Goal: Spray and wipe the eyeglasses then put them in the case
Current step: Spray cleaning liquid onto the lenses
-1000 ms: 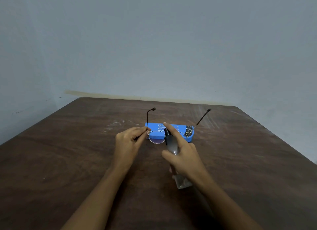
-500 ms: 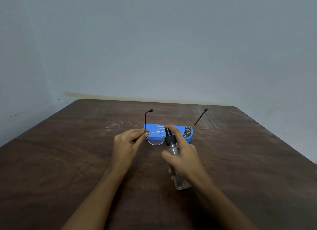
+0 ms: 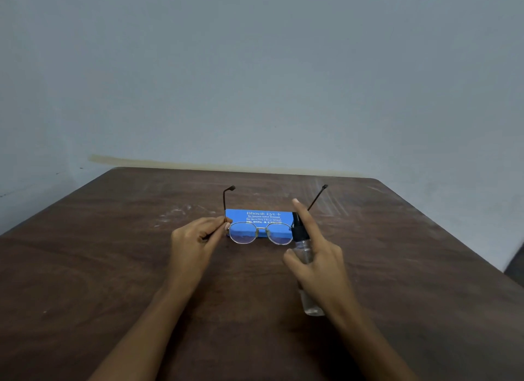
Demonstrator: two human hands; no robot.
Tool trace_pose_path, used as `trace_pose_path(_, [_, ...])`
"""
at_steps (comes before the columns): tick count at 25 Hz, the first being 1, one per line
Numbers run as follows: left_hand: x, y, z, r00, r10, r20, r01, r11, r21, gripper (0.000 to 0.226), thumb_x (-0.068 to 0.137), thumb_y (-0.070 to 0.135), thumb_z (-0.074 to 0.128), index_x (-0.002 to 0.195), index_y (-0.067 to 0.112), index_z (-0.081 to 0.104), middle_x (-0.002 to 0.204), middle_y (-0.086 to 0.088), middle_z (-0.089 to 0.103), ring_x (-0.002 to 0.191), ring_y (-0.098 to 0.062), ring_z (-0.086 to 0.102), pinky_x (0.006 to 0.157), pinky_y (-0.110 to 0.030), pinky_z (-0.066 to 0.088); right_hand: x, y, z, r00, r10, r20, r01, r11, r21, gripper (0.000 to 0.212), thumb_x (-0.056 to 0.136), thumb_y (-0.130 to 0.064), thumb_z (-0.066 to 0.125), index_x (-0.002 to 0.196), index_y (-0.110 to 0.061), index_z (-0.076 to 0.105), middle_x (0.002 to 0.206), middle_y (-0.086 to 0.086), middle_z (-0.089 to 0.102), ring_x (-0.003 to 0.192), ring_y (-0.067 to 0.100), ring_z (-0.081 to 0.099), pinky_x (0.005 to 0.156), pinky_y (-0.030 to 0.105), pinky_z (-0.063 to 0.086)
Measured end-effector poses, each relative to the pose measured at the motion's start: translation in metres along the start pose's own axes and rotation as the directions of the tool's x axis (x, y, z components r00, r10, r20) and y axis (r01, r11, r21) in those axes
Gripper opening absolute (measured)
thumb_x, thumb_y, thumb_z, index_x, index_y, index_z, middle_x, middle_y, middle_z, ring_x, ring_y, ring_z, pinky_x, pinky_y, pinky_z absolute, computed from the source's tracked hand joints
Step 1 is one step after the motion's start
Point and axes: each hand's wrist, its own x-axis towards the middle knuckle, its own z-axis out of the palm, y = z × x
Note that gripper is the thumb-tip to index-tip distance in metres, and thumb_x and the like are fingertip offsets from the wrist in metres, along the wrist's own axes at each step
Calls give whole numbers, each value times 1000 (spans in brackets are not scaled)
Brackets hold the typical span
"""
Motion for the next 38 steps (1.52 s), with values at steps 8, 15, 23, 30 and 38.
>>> trace_pose_path(8, [0, 2, -1, 1000, -26, -14, 26, 1000, -14, 17, 71, 10, 67, 84, 2, 73, 83, -10, 75, 87, 9, 53, 76, 6, 37, 7, 5, -3, 991, 108, 84, -110, 994, 14, 59, 70, -8, 56, 112, -47, 44, 83, 1, 68, 47, 12, 51, 55, 27, 51])
trace_pose_path(15, [0, 1, -2, 1000, -25, -14, 24, 1000, -2, 15, 71, 2, 71, 85, 2, 73, 85, -10, 74, 89, 6, 54, 77, 5, 38, 7, 2, -2, 990, 72, 119, -71, 997, -15, 60, 72, -8, 55, 118, -44, 43, 67, -10, 59, 42, 5, 50, 51, 23, 49])
trace_pose_path(23, [0, 1, -2, 1000, -23, -20, 23, 1000, 12, 15, 70, 1, 72, 85, 2, 73, 85, -11, 74, 90, 8, 52, 77, 6, 37, 6, 2, -4, 991, 68, 115, -69, 998, 6, 60, 72, -7, 55, 119, -41, 44, 68, -11, 59, 41, 4, 50, 50, 21, 48])
trace_pose_path(30, [1, 2, -3, 1000, -14, -28, 14, 1000, 13, 16, 70, 1, 72, 86, 2, 73, 84, -11, 74, 90, 8, 52, 77, 7, 36, 5, 1, -4, 991, 68, 116, -69, 998, 8, 59, 71, -7, 56, 114, -44, 42, 73, -11, 59, 43, 4, 50, 48, 22, 48])
trace_pose_path(38, [2, 8, -3, 990, -142, 25, 144, 981, -131, 17, 74, 0, 68, 91, 1, 71, 81, 1, 68, 65, 21, 57, 64, 3, 42, -1, 0, -4, 995, -38, 87, 33, 998, 53, 70, 73, -4, 56, 125, -48, 38, 70, -6, 62, 44, 8, 48, 50, 18, 47])
